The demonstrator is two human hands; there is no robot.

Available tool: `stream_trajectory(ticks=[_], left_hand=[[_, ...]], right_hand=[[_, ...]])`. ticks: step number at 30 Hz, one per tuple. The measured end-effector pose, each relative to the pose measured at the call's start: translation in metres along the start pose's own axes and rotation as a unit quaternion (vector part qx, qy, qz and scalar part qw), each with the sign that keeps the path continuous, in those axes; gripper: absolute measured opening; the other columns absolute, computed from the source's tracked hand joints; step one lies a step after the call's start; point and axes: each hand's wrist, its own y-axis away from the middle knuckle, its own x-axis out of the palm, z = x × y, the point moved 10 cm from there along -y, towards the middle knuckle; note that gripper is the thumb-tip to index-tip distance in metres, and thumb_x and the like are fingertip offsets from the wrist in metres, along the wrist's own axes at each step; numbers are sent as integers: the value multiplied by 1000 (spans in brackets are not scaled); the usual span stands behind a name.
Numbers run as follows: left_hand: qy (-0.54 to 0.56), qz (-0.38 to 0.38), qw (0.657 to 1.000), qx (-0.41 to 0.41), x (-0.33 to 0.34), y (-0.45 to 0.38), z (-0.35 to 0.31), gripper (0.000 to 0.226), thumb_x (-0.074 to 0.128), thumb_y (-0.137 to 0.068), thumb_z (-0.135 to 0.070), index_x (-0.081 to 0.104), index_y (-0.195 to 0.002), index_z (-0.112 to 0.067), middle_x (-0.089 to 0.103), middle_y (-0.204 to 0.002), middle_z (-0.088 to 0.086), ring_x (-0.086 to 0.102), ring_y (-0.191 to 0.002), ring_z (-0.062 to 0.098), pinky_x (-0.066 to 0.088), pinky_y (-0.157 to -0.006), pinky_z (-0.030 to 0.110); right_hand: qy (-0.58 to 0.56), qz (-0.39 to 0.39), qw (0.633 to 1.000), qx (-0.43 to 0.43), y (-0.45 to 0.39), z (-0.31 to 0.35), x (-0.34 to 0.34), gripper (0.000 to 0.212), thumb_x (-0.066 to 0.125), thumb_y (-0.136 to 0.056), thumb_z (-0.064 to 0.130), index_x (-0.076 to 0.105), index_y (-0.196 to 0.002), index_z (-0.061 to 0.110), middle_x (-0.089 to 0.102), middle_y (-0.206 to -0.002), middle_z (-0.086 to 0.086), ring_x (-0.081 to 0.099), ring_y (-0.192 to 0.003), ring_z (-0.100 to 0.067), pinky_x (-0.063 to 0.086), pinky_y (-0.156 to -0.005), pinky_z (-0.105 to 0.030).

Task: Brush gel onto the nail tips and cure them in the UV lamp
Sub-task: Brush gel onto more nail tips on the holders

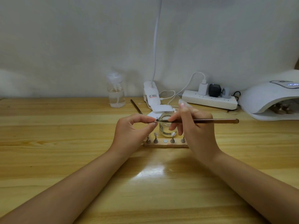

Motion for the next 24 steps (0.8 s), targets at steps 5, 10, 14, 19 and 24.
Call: stream_trajectory(ticks=[5, 10, 14, 19, 24], left_hand=[[-4, 4, 1000, 7, 1, 0, -2, 23, 74, -72, -14, 66, -67, -34, 65, -68, -29, 59, -74, -13, 38, -68, -2], [-1, 6, 1000, 1, 1, 0, -1, 21, 74, -73, -14, 67, -67, -33, 65, -68, -28, 59, -75, -12, 38, -68, -2], [-4, 4, 1000, 2, 0, 0, -2, 20, 74, -73, -14, 67, -68, -32, 66, -66, -23, 58, -75, -13, 38, -67, -2], [-5, 2, 1000, 2, 0, 1, -2, 21, 74, -73, -14, 67, -68, -32, 65, -68, -20, 58, -75, -13, 38, -68, -2], [-9, 7, 1000, 6, 1, 1, -3, 21, 73, -74, -14, 66, -68, -33, 65, -66, -27, 58, -75, -14, 38, -68, -3]], right_hand=[[-13, -14, 1000, 5, 0, 1, -4, 40, 43, -95, 11, 66, -62, 12, 59, -49, 2, 51, -40, -2, 38, -48, -9], [12, -26, 999, 31, -2, -5, -5, 38, 42, -96, 15, 66, -66, 15, 62, -53, 4, 49, -42, -5, 41, -46, -15], [16, -20, 999, 33, 0, -5, -3, 39, 43, -96, 14, 67, -65, 14, 62, -54, -3, 50, -42, -5, 44, -49, -19], [-10, -15, 999, 31, 2, -4, -3, 42, 43, -96, 12, 66, -61, 13, 60, -49, -6, 49, -40, -7, 39, -47, -13], [-19, -29, 999, 33, 0, -5, -7, 43, 41, -96, 12, 65, -61, 14, 59, -47, 0, 50, -41, -6, 38, -45, -12]])
